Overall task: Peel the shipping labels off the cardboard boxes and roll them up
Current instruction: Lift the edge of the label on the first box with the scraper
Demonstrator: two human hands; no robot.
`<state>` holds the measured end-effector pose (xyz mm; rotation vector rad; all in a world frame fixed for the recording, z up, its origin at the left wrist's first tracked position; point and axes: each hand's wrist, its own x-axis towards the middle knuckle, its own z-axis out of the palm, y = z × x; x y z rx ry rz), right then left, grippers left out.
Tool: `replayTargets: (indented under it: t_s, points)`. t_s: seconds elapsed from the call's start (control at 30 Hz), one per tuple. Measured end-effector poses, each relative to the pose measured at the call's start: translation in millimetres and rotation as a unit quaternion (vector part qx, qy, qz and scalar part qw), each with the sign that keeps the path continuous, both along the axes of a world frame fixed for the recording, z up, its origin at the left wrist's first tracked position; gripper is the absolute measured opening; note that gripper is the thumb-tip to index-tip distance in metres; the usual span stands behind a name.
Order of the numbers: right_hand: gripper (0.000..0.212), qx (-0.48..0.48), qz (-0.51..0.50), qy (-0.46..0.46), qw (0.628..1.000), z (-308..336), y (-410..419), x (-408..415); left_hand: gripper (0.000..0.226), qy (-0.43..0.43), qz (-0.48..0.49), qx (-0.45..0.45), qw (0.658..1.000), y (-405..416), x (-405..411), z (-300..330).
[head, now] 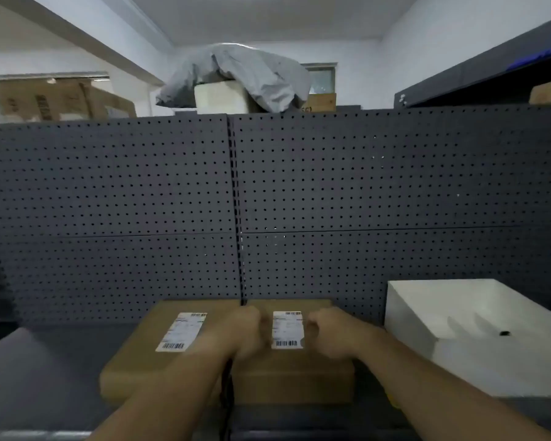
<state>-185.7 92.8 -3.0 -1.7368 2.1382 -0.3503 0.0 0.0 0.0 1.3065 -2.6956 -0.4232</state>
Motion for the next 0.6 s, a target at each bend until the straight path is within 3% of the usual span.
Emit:
replayTargets:
  t_s: [0.33, 0.6]
  points:
    - [0.033, -0.032, -0.02, -0.086, 0.996, -40, -20, -13, 0.049, 0.059, -0.076, 0.109, 0.989, -49, -26, -66]
    - [0.037, -0.07, -0.076, -0.013, 0.995, -66, -42, -26, 0.044, 0.107, -0.179, 0.046, 0.977, -74, -50, -84]
